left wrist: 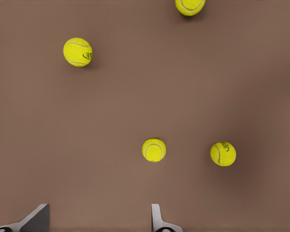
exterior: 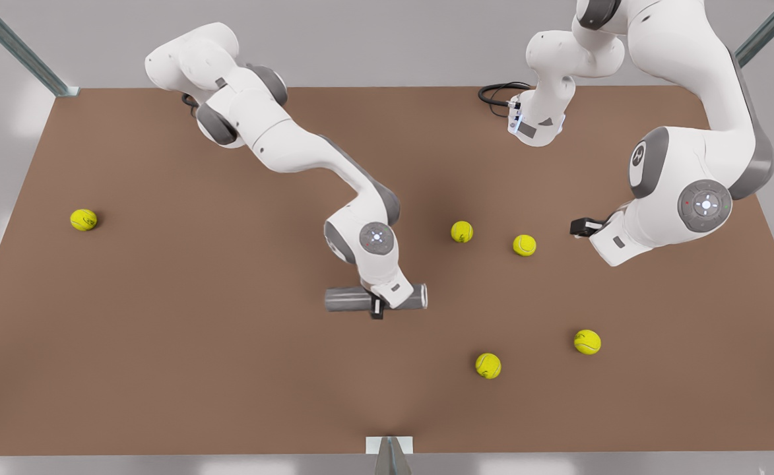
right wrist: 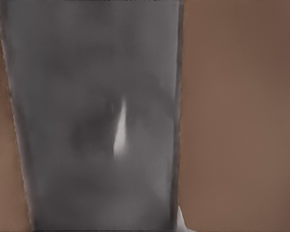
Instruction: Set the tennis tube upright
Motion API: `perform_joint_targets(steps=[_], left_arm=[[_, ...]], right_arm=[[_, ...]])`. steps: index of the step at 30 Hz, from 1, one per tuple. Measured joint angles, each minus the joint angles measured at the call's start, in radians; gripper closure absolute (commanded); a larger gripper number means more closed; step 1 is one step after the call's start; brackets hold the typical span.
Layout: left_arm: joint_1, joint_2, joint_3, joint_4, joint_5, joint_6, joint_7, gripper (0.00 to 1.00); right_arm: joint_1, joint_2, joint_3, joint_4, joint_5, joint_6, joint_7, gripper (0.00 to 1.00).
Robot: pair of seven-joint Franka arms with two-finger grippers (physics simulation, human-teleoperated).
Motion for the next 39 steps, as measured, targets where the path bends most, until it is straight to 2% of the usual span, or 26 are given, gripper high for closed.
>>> perform_joint_targets(steps=[1,3,10,12,15,18,20,21,23,25,29,32,39], left_arm=[[0.0,0.0,0.0,0.0,0.0,0.0,0.0,0.0],[0.0,0.002,0.0,0.0,0.0,0.0,0.0,0.0],[0.0,0.002,0.0,0.0,0.0,0.0,0.0,0.0],[0.001,0.003,0.0,0.0,0.0,0.0,0.0,0.0],[0.001,0.006,0.0,0.0,-0.001,0.013,-0.001,0.0],[0.089,0.132,0.002,0.004,-0.132,0.24,-0.004,0.0],[0.019,0.252,0.0,0.007,-0.319,0.433,-0.08,0.0],[-0.025,0.327,0.0,0.009,-0.427,0.556,-0.076,0.0],[-0.059,0.439,-0.037,0.054,-0.616,0.648,-0.069,0.0],[-0.056,0.504,-0.066,0.055,-0.777,0.655,0.014,0.0],[-0.047,0.623,-0.101,0.058,-1.077,0.643,0.24,0.0],[-0.034,0.665,-0.144,0.073,-1.183,0.644,0.298,0.0],[-0.039,0.745,-0.151,0.153,-1.294,0.646,0.373,0.0]], right_arm=[[0.001,0.005,-0.008,0.002,0.0,0.006,0.0,0.28],[0.002,0.013,-0.012,0.002,0.001,0.011,0.012,0.0],[0.011,0.01,-0.014,0.001,0.002,0.007,0.018,0.0],[-0.012,-0.062,-0.013,-0.016,0.098,-0.01,0.027,0.0],[-0.121,-0.181,-0.006,-0.018,0.186,-0.236,0.081,0.0],[-0.325,-0.478,-0.012,-0.063,0.185,-0.549,0.339,0.0],[-0.476,-0.894,-0.011,-0.636,0.138,-0.361,0.498,0.0],[-0.552,-1.011,-0.009,-0.761,0.144,-0.356,0.53,0.0],[-0.691,-1.019,-0.01,-0.754,0.155,-0.43,0.601,0.0],[-0.767,-1.011,-0.01,-0.688,0.155,-0.504,0.764,0.0],[-0.691,-0.976,-0.01,-0.647,0.177,-0.507,0.769,0.0],[-0.741,-0.974,-0.011,-0.647,0.179,-0.507,0.773,0.0],[-0.74,-0.974,-0.012,-0.644,0.177,-0.507,0.769,0.0]])
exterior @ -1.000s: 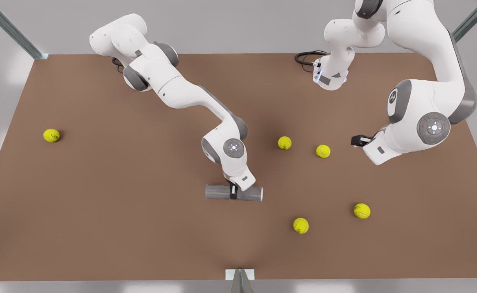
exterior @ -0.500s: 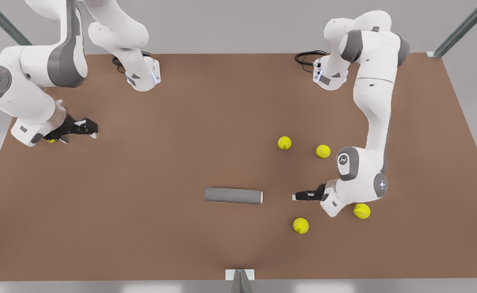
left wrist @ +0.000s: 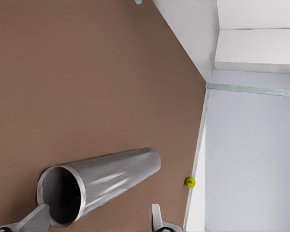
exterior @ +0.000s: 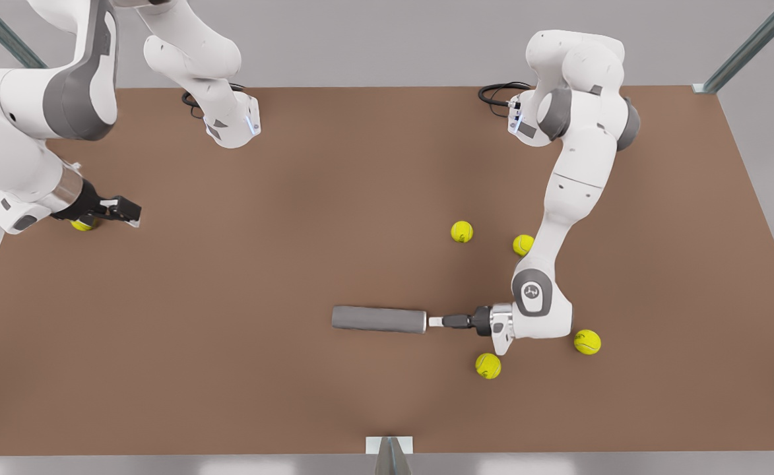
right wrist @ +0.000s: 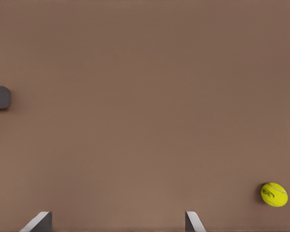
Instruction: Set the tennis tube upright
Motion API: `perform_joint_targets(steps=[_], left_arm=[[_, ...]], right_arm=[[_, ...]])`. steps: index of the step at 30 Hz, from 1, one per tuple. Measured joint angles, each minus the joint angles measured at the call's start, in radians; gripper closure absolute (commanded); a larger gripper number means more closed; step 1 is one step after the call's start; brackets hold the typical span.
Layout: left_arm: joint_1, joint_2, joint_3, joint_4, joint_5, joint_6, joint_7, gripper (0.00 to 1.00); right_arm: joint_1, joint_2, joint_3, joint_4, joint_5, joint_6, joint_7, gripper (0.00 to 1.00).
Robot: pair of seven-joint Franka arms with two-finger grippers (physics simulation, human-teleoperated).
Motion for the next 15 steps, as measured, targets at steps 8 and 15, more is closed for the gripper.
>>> perform_joint_targets(steps=[8,15], left_arm=[[-0.002,0.042,-0.023,0.007,-0.05,0.005,0.151,0.0],[-0.022,0.06,-0.043,0.02,-0.062,0.014,0.178,0.0]], right_arm=[[-0.01,0.0,0.0,0.015,-0.002,-0.003,0.0,0.0],[-0.012,0.018,0.002,0.021,-0.003,-0.002,0.005,0.0]])
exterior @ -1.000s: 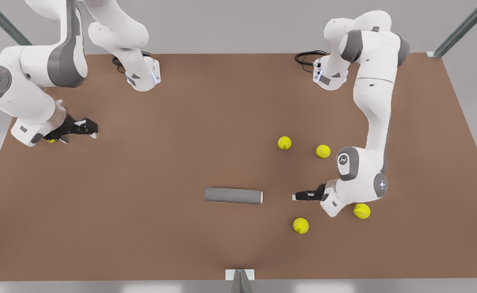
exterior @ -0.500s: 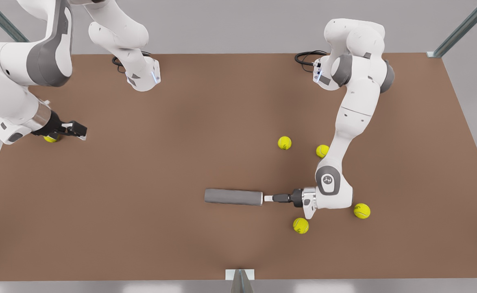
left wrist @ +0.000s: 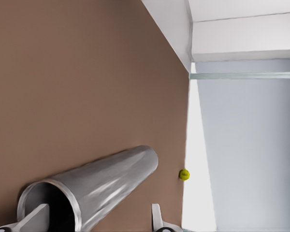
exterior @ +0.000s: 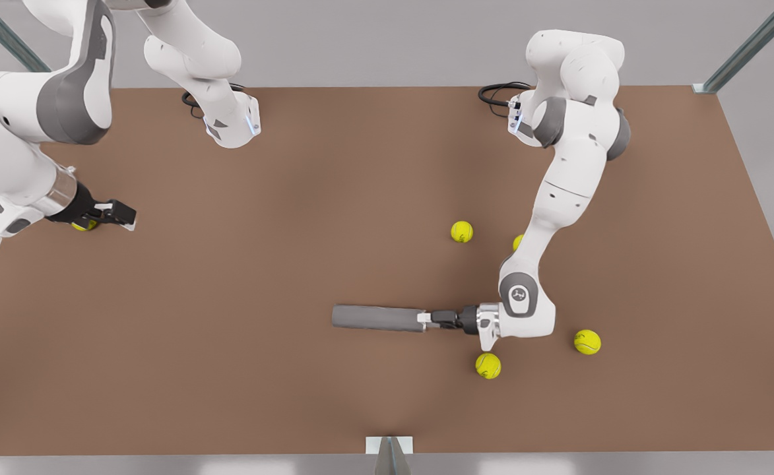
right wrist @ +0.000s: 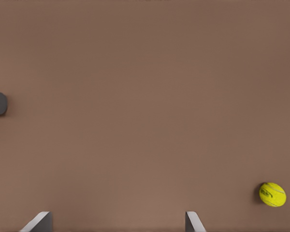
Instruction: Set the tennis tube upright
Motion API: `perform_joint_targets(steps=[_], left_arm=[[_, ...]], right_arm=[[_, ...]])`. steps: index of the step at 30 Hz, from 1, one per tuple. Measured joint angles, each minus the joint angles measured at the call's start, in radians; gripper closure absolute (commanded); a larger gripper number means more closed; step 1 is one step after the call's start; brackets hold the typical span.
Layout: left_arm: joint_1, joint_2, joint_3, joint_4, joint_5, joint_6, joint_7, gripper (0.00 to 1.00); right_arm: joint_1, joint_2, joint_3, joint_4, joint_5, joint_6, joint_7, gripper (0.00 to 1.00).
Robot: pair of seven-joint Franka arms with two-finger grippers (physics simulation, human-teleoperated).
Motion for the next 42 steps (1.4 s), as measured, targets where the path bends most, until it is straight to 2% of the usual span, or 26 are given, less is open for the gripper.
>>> perform_joint_targets(steps=[17,18,21,22,27,42], left_arm=[[-0.022,0.026,-0.031,0.002,-0.002,0.022,0.02,0.0],[-0.021,0.025,-0.031,0.002,-0.002,0.021,0.02,0.02],[-0.025,0.026,-0.032,0.002,-0.002,0.024,0.02,0.28],[-0.028,0.026,-0.032,0.002,-0.002,0.025,0.02,0.31],[-0.027,0.026,-0.032,0.002,-0.003,0.025,0.02,0.32],[-0.022,0.023,-0.029,0.002,0.002,0.015,0.021,0.59]], right_arm=[[0.005,0.001,0.0,0.0,0.0,0.0,0.001,0.0],[0.002,0.001,0.0,0.0,-0.001,0.0,0.0,0.0],[0.002,0.0,0.0,0.0,-0.001,0.0,0.001,0.0],[0.003,0.001,0.001,0.0,0.0,0.0,0.0,0.0],[-0.01,0.0,-0.002,0.022,-0.026,0.0,-0.003,0.0],[-0.005,0.006,-0.002,0.028,-0.032,-0.002,-0.001,0.0]])
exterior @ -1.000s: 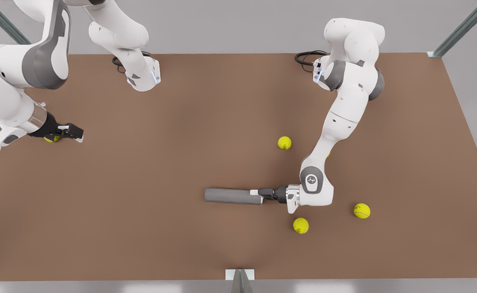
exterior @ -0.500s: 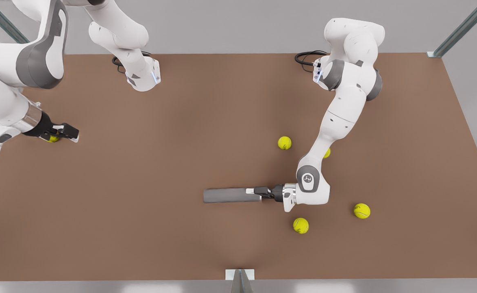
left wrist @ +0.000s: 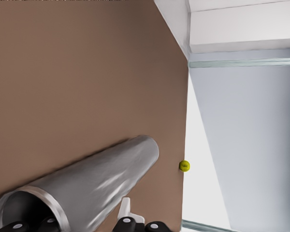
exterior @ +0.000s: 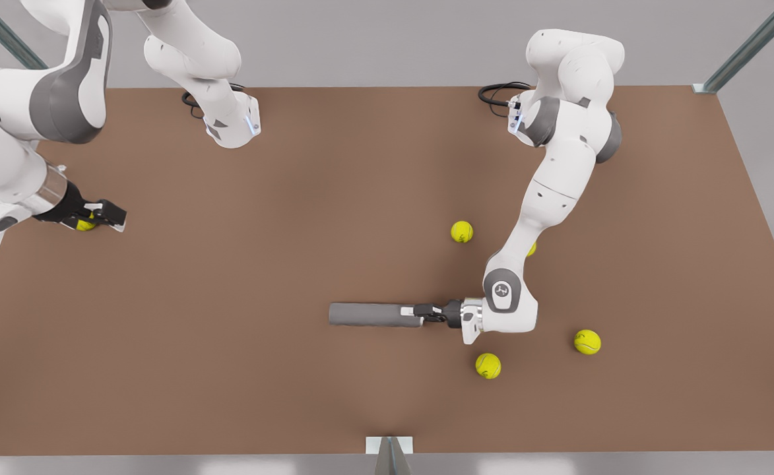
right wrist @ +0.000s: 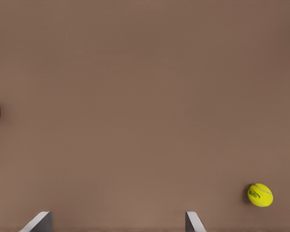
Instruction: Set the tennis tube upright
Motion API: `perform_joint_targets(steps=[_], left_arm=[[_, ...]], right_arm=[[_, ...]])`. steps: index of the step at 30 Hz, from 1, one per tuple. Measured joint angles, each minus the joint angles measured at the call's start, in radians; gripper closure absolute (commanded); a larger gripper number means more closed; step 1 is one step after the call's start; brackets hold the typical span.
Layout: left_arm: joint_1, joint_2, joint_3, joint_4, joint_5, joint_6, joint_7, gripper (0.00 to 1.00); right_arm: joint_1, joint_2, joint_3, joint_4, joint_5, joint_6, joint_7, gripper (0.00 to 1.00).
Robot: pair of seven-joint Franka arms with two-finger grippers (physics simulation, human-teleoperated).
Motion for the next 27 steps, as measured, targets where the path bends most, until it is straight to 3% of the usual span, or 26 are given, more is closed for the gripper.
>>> perform_joint_targets(steps=[6,27], left_arm=[[0.0,-0.003,0.0,0.0,0.0,0.0,0.0,0.66],[0.015,-0.032,0.0,-0.006,0.015,-0.036,-0.002,0.75]], right_arm=[[-0.001,0.0,0.0,0.002,0.0,0.0,0.0,0.0],[0.004,0.009,0.002,0.0,0.0,-0.002,0.003,0.0]])
